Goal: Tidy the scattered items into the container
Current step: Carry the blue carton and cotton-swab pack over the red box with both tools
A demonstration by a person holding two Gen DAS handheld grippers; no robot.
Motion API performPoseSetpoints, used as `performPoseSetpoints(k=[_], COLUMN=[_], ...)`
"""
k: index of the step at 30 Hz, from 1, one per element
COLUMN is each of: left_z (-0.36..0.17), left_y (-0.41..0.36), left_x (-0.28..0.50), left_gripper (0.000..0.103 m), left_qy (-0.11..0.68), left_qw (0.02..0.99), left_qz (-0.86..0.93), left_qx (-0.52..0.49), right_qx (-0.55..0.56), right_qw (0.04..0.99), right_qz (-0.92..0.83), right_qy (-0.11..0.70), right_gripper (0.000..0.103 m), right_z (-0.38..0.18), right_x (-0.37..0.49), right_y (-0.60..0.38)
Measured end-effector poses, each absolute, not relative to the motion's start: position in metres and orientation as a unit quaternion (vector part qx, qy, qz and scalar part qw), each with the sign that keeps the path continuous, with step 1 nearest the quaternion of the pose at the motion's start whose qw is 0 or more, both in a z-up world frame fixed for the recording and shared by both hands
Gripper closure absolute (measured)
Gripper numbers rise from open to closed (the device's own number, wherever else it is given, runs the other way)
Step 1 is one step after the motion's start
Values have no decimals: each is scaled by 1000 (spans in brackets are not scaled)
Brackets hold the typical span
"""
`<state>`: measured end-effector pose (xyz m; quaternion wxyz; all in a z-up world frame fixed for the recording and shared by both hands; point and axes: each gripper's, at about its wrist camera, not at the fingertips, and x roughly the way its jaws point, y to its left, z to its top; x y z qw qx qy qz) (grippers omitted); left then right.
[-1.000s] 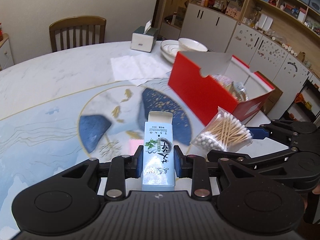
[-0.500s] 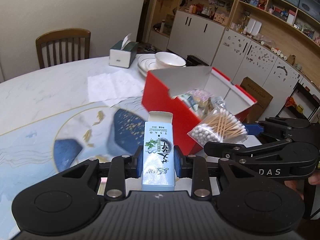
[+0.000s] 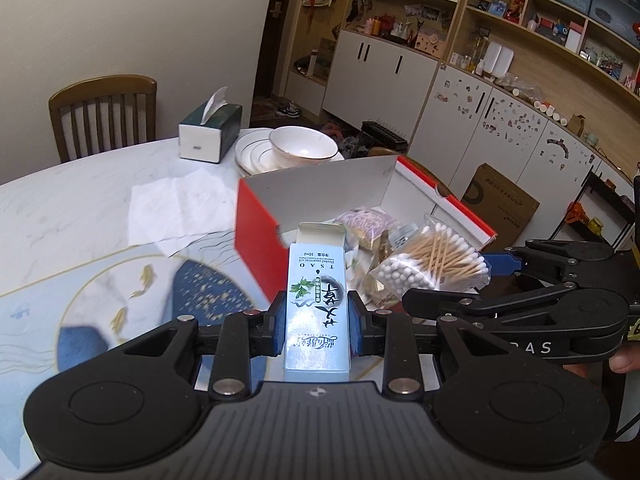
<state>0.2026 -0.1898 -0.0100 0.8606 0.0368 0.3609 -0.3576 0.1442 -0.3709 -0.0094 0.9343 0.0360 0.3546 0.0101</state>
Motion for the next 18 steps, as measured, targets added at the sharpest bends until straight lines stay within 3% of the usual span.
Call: performPoseSetpoints(k=[18], left_z=[-14], left_y=[-278], left_x=[220], left_gripper=[74], left_qy=[365], left_qw=[859], left_qz=[-353], left_qx=[60], right_qx=[36], right_qw=[935], right_qz=[7], right_qy=[352], right_gripper=[32], right_z=[-14], right_x=[166], right_y=[-454])
